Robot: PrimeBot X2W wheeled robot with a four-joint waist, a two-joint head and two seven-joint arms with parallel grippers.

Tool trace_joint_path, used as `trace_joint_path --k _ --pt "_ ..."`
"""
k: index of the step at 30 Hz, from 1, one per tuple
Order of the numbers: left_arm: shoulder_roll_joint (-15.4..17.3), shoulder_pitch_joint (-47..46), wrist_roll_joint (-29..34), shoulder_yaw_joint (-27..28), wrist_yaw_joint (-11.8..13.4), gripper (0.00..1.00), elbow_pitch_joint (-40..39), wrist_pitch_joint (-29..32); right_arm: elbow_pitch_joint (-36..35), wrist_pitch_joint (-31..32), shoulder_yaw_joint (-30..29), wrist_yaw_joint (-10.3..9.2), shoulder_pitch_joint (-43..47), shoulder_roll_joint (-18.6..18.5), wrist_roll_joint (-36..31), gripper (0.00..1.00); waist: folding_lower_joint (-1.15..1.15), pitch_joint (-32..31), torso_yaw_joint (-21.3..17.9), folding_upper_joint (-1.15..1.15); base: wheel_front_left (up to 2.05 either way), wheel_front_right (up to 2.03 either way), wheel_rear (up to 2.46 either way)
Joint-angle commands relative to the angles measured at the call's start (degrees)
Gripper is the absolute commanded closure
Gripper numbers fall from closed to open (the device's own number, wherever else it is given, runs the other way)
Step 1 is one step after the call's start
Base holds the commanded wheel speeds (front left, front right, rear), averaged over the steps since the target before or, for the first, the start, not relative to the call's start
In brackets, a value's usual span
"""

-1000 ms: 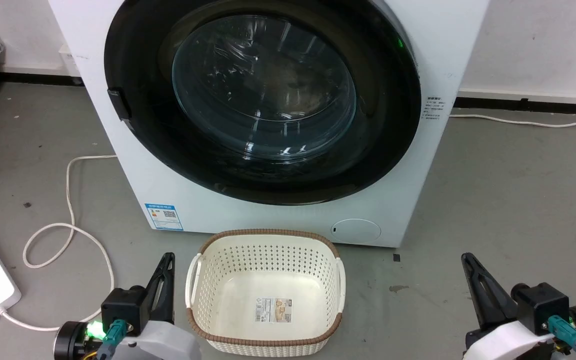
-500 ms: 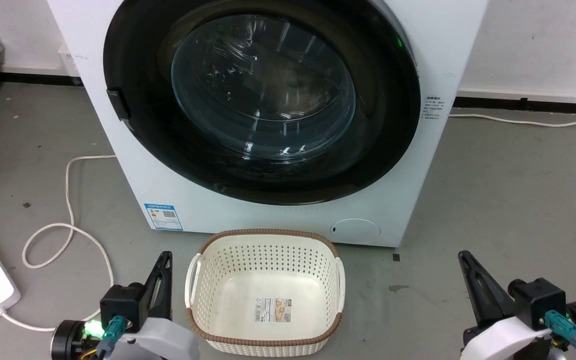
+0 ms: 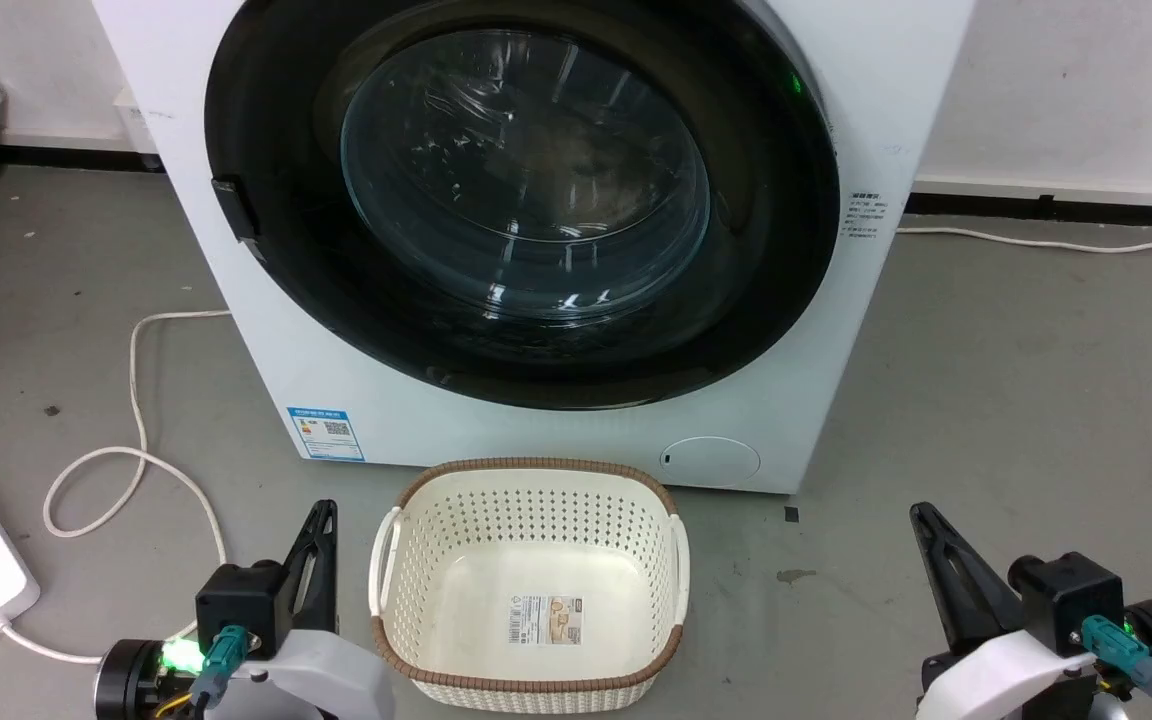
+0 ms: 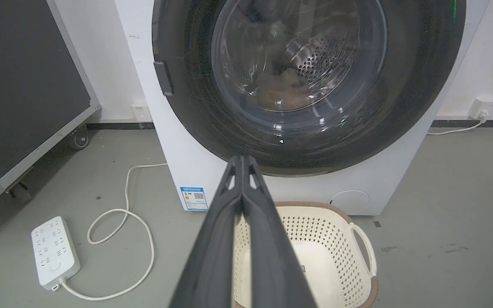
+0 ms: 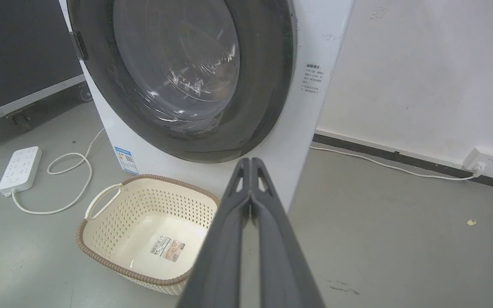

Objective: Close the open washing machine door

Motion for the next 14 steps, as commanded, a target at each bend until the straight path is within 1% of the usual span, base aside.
trace_joint_path --k 1,14 --pt "-0.1 -0.3 0.4 0.2 0.4 1.0 -0.4 0.4 -0.4 0.4 0.1 -0.04 -0.8 0.3 0.3 1.0 0.0 0.0 0.0 0.0 0.0 0.0 0.0" --pt "-0.1 -0.3 0.6 0.3 0.7 1.0 -0.7 0.9 -0.6 1.0 0.3 -0.04 -0.9 0.3 0.4 1.0 0.0 0.0 0.0 0.0 0.0 0.0 0.0"
